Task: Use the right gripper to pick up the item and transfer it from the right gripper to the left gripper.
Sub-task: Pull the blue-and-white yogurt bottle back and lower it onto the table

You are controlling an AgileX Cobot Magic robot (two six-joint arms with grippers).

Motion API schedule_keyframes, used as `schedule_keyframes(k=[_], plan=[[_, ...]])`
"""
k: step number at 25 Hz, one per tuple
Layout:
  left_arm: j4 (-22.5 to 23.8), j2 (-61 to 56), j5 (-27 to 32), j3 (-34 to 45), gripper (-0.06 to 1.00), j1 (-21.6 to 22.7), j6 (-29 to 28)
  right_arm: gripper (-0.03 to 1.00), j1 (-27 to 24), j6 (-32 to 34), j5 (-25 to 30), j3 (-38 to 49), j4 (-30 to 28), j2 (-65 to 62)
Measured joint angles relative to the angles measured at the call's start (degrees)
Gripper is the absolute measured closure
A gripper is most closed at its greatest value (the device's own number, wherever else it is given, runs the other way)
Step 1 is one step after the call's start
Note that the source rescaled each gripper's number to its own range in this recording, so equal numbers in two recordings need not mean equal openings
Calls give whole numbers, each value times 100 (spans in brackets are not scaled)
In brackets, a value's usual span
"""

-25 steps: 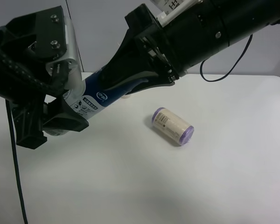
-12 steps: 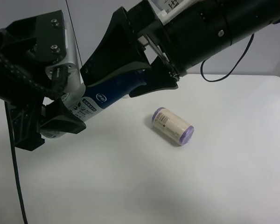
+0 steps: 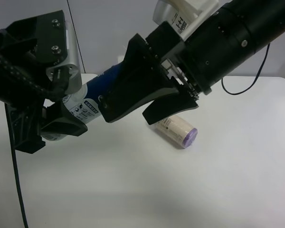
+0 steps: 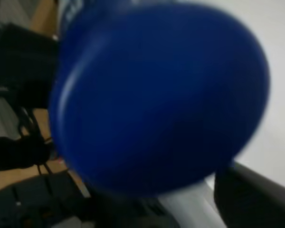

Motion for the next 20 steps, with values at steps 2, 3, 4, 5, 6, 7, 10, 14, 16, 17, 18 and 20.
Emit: schedule_keyframes(k=[2,3,4,5,6,7,10,14,16,17,18,20], plan=[[0,0,0,0,93,0,0,-3,0,126,43,0,-226,-195],[0,0,0,0,93,0,0,-3,0,215,99,0,-364,-284],[0,0,0,0,93,0,0,-3,0,297,187,0,-519,-389],[0,0,0,0,93,0,0,-3,0,389,256,-5,-655,-480],[0,0,0,0,93,0,0,-3,0,494,307,-5,-865,-606],[0,0,0,0,93,0,0,-3,0,598,321,-5,-1019,-701],[0,0,0,0,93,0,0,-3,0,787,327,-5,-1377,-924],[0,0,0,0,93,0,0,-3,5,1260,345,-5,-2595,-1658],[0,0,0,0,93,0,0,-3,15,1404,351,-5,-3031,-1979],[0,0,5,0,93,0,0,-3,18,1472,356,-5,-3268,-2186],[0,0,5,0,93,0,0,-3,18,1532,361,-5,-3485,-2404],[0,0,5,0,93,0,0,-3,18,1637,362,-5,-3868,-2807]])
